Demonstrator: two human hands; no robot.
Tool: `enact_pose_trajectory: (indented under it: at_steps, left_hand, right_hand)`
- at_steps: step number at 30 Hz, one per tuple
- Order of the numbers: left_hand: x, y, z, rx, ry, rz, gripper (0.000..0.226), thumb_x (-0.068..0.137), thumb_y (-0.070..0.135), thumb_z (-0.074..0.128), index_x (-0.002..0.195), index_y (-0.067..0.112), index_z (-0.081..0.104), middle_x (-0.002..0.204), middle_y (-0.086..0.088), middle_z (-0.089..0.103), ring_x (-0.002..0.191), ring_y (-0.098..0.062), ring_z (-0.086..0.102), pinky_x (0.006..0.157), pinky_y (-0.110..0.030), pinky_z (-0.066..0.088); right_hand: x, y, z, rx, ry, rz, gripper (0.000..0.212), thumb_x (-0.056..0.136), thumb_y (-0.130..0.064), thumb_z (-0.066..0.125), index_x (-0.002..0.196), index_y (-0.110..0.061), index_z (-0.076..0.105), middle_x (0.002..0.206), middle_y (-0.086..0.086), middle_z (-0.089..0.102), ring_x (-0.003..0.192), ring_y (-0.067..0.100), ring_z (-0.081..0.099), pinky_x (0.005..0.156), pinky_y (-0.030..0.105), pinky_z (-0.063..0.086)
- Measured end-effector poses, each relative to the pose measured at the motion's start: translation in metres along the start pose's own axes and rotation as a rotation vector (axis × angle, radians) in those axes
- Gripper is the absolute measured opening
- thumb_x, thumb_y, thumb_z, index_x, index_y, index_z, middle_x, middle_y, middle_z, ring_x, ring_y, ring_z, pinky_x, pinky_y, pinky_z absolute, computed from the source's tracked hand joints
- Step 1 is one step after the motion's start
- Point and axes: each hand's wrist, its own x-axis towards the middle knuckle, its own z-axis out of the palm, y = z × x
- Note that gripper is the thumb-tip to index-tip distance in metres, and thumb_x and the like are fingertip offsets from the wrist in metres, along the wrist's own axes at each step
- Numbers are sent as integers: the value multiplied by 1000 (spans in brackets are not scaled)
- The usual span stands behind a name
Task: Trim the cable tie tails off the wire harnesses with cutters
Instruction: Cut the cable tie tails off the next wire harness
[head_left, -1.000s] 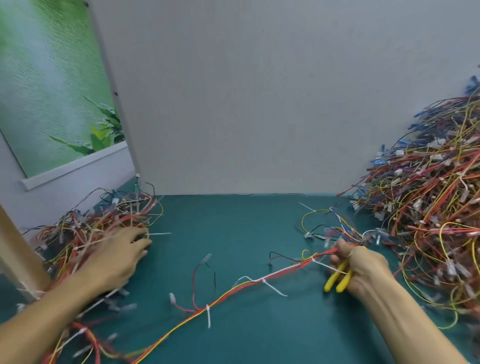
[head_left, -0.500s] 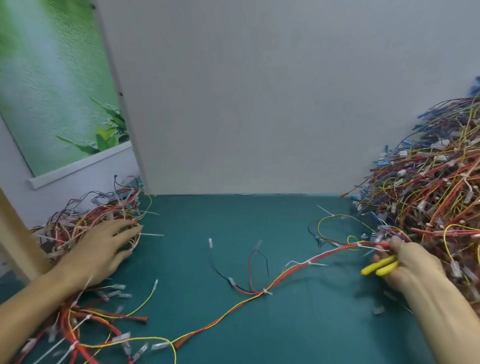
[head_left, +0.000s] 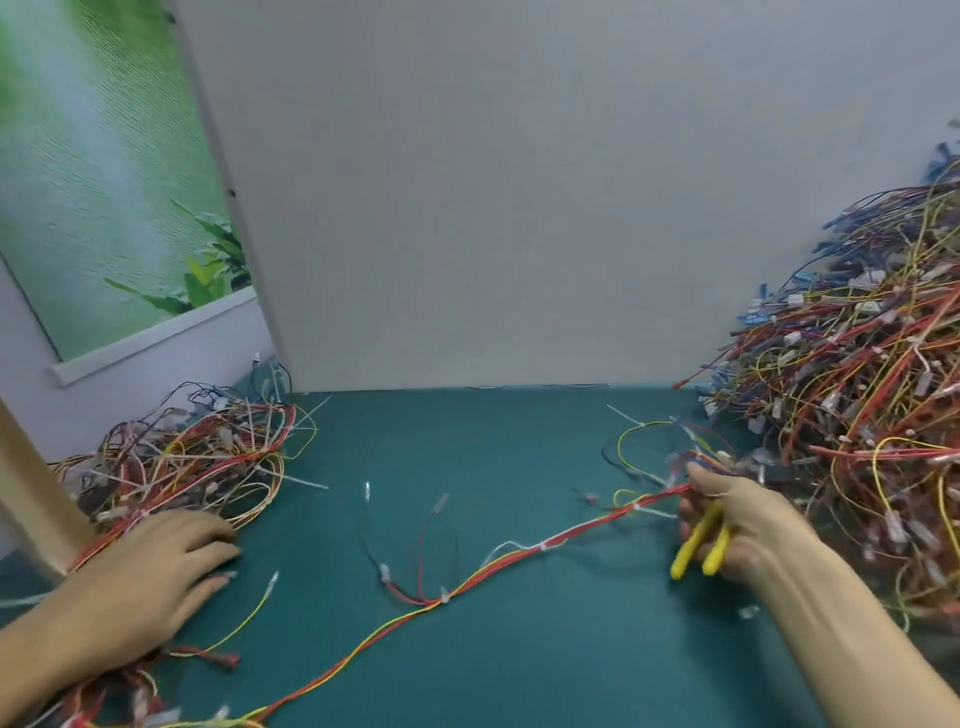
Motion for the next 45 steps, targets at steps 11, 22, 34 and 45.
enact_pose_trajectory:
  at_steps: [11,22,34,45]
  left_hand:
    - [64,170,-69,-17,-322,-31,26,92,36,39,108,24,55,110,1,56,105,-25,57,83,-37,45]
    - [127,138,-161,-21,578,145,18,72,-6,68,85,6,62,84,-12,59,46,-33,54,35,-33,43]
    - [101,145,-23,-844,152,-342,21,87,-1,47,84,19,48,86,0,63,83,-22,57,78,-34,44]
    - [80,80,16,-349,-158,-446,49,101,44,31,145,23,33,151,6,34,141,-15,27,117,-45,15]
  right_hand:
    - [-9,1,5,-107,-1,28,26,96,-15,56,71,-9,57,46,3,52,50,18,48,56,30,41]
    - [-28,-25,-1,-88,-259,-427,9,96,-11,56,88,-9,59,70,4,60,60,16,56,58,35,44]
    - [-71,18,-12,-1268,-367,-205,26,90,-31,62,76,-10,65,62,5,66,57,19,57,59,29,47]
    - [-24,19,-42,-1863,198,-600,20,97,-37,41,106,-23,51,120,1,52,107,28,55,84,38,47]
